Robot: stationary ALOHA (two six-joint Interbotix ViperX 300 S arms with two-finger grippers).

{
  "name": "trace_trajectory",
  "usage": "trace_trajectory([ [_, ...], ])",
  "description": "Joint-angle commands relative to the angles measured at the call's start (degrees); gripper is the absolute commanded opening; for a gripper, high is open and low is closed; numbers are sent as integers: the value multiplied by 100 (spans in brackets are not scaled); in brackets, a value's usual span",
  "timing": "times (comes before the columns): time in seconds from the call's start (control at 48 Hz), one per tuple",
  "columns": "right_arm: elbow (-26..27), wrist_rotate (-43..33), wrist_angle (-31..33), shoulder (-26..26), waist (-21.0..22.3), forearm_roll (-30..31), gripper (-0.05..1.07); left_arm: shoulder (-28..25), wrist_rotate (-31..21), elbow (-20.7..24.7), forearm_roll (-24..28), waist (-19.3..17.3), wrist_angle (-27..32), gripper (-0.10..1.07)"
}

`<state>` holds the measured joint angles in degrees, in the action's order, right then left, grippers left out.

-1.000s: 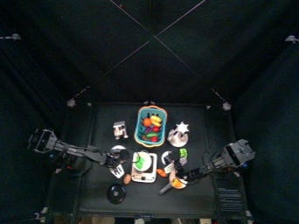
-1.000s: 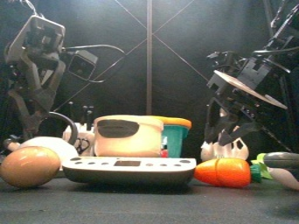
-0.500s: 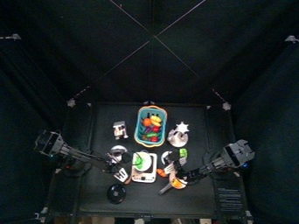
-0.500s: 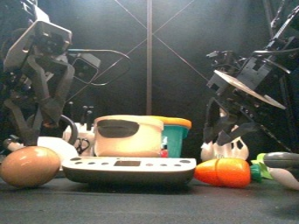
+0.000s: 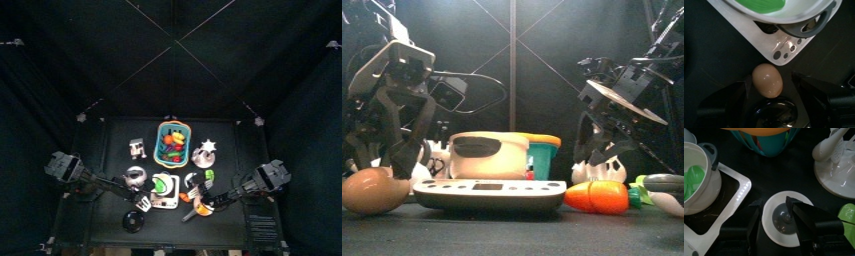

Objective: Grab egg

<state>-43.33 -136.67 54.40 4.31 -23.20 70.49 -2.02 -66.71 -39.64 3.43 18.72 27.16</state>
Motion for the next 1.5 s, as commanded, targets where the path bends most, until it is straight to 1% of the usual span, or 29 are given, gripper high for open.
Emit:
trace_trajectory([
  [0.0,53,-18,18,-70,9,26,78,-9,-9,79,-26,18,-9,97],
  [0.417,70,-18,18,-62,18,26,78,-18,-9,53,-26,9,193,94],
  [0.521,70,-18,26,-62,26,35,78,-9,0,53,-9,9,193,89],
  [0.688,70,-18,18,-70,35,26,78,9,0,26,-18,9,193,77],
  [0.771,79,-18,18,-62,26,35,78,35,0,26,-9,9,193,74],
  [0.958,79,-18,18,-62,35,26,78,202,35,26,35,9,211,74],
  [1.25,79,-18,18,-70,35,26,78,624,79,18,396,9,650,74],
  [1.333,70,0,18,-70,35,35,78,694,79,-9,501,-9,712,74],
  [1.479,62,9,18,-141,44,35,78,765,79,-62,519,-26,721,74],
])
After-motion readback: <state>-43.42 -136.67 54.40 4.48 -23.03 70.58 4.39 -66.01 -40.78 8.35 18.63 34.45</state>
